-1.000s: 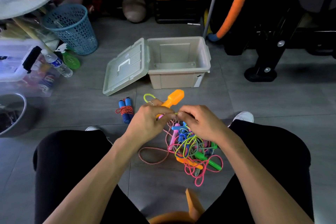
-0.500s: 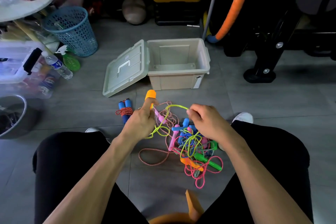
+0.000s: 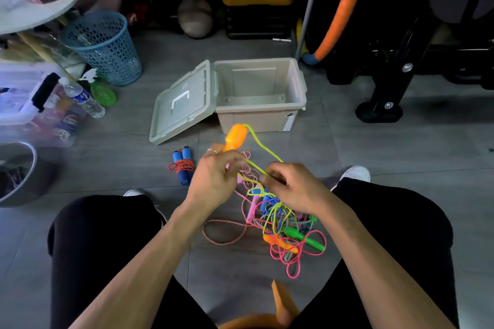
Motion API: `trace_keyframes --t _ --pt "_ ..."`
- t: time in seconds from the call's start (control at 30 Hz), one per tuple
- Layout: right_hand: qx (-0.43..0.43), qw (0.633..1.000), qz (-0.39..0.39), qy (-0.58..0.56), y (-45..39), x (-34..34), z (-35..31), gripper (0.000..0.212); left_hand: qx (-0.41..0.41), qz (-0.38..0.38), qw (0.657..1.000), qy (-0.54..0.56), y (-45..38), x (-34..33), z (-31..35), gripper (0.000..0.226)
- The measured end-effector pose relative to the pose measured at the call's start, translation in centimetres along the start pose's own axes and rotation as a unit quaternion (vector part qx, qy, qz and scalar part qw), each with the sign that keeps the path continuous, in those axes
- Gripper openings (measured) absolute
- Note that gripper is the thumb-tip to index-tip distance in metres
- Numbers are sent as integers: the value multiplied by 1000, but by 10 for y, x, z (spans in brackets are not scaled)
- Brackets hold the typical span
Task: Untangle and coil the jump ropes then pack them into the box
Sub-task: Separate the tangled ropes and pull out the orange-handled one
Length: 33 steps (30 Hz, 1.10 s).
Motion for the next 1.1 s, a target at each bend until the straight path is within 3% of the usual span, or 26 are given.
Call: trace_keyframes --t 0.1,0.2,0.23,0.3,0.37,0.4,0.47,0.57,0.63,0.73,0.87,1.0,1.07,1.1 --pt "-70 997 -18 10 1 -1 19 32 93 94 991 19 -10 20 2 14" --pt "-133 989 -53 49 1 -3 35 28 222 171 959 46 -17 37 -6 15" --pt "-135 988 -46 64 0 -3 36 27 264 166 949 48 -17 38 -13 14" --pt "-85 994 33 55 -1 1 26 27 316 52 947 -6 -13 34 -25 14" --pt "-3 990 140 -4 -3 11 9 23 302 -89 947 -71 -7 23 -31 11" --pt "32 986 163 -22 -3 17 1 25 282 -123 949 -72 -4 20 -29 8" --pt "78 986 148 -11 -4 22 -8 27 225 -115 967 -31 0 19 -14 25" --pt "89 993 68 38 -8 17 -11 26 77 -67 995 -2 3 23 8 52" --pt "103 993 48 34 -10 14 -16 25 -17 -60 998 -6 7 24 14 44" --pt "98 994 46 -4 -10 13 -24 27 -60 -47 997 -11 7 20 11 20" --pt "15 1000 20 -20 -6 13 -14 24 3 52 999 -15 -3 23 3 12" --pt "-86 994 -37 61 -6 14 7 27 159 146 976 6 -11 38 -1 13" --pt "-120 985 -66 109 -6 11 18 22 234 125 964 -7 -12 41 -8 15" --pt "-114 985 -53 116 -6 10 21 21 259 71 962 -48 -11 40 -15 15"
Point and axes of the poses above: each hand's wrist, its own y-axis away from the middle knuckle, its own x-axis out of the back of the hand, z = x × y, the point moved 1 cm from there along -y, towards the middle knuckle, and after that the axes turned 1 degree about -y, right-handed, at the moved point
